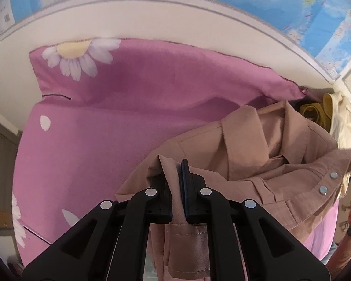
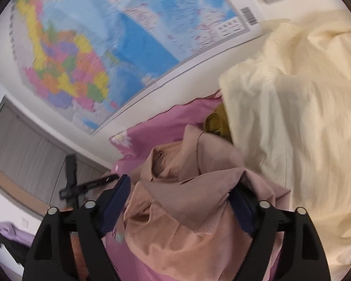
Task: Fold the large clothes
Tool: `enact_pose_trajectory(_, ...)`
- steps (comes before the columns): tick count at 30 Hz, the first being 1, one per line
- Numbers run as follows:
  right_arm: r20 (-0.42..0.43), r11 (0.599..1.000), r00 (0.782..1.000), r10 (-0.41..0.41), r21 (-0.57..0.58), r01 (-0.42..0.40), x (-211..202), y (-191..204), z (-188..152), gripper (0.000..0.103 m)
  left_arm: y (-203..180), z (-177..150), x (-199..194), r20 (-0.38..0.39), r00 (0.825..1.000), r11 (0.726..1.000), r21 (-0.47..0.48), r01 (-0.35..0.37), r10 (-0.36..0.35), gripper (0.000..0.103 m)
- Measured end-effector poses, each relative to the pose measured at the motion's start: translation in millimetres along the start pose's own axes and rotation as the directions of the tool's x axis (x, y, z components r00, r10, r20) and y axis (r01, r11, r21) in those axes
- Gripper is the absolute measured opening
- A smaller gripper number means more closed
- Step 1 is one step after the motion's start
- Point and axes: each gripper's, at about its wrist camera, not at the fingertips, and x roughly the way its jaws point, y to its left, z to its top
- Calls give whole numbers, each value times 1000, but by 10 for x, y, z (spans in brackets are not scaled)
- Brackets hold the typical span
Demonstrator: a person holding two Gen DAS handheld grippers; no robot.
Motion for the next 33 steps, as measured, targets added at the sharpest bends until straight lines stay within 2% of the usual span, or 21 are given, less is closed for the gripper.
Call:
enact_pose_trajectory(5, -14, 998, 1000, -5, -68, 4, -61, 101, -219, 82, 73, 34, 132, -28, 1000, 999, -33, 12, -13, 8)
enact_pose_trajectory(8, 15, 994, 999, -47, -94, 48, -91, 142, -316, 82, 85, 47, 163, -34, 999, 999, -44, 16, -18, 8)
enact_pose_trajectory(11, 31, 995, 999, 21, -94, -18, -140, 172, -374, 82, 76, 55, 163, -32, 999, 999, -42, 16, -18, 8)
enact_pose_trajectory(15, -43, 985, 998, 55, -160, -61, 23, 307, -526, 81, 54, 60, 154, -25, 1000, 999, -33, 15, -15, 9)
enact_pose_trajectory(20, -115, 985, 993, 16, -168, -35, 457, 341, -504, 74, -2, 33, 125, -11, 1000, 1000, -11, 20, -20, 13)
enact_pose_trajectory(26, -191, 974, 977, -96, -219, 53, 1074, 407, -400, 74, -51, -9, -8, 25, 998, 998, 4, 56, -56, 29)
enact_pose_trajectory(27, -197, 968, 973, -123, -240, 74, 1169, 430, -404, 74, -60, -13, -46, 37, 997, 998, 6, 63, -63, 42)
enact_pose_trajectory(28, -200, 961, 969, -143, -262, 88, 1233, 450, -421, 73, -71, -22, -111, 64, 996, 998, 12, 63, -63, 62)
enact_pose_trajectory(30, -188, 938, 961, -205, -320, 137, 1328, 501, -462, 63, -77, -49, -288, 143, 988, 998, 23, 52, -55, 78)
enact_pose_trajectory(32, -184, 914, 952, -246, -370, 165, 1406, 542, -503, 45, -60, -84, -466, 195, 976, 995, 35, 88, -94, 79)
enact_pose_trajectory(33, -164, 890, 943, -289, -410, 201, 1443, 566, -533, 37, -53, -93, -529, 212, 971, 994, 37, 102, -108, 80)
